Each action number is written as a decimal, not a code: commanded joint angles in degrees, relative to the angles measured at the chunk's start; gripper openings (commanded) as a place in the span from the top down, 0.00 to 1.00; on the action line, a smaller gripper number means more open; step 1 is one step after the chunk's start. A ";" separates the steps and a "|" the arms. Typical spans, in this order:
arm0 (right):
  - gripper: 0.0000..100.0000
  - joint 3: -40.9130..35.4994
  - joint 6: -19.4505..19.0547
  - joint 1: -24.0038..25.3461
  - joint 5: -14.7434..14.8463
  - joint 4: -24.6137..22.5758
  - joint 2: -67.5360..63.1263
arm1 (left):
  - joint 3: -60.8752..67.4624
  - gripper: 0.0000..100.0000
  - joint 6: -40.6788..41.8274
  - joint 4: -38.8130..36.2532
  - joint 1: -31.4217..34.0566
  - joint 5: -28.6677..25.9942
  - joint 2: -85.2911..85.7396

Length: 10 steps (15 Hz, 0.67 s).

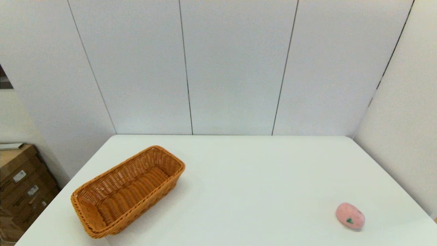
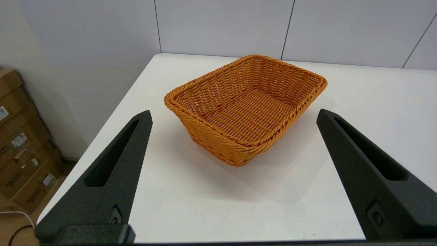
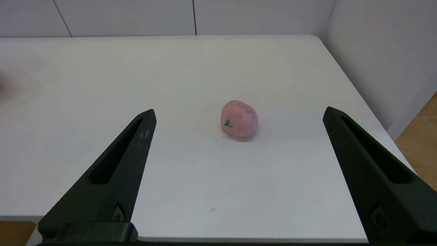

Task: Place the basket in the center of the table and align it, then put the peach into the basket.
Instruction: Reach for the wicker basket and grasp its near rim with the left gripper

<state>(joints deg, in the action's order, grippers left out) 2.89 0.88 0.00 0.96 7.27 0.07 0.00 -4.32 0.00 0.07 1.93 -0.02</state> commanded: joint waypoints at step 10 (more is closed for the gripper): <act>0.00 0.01 0.00 0.00 0.00 0.03 -0.07 | -14.24 0.00 -5.79 9.40 0.01 1.50 -4.19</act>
<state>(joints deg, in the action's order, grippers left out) 2.89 0.88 0.00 0.99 7.27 0.07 -5.86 -6.63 2.56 0.07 2.83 -0.29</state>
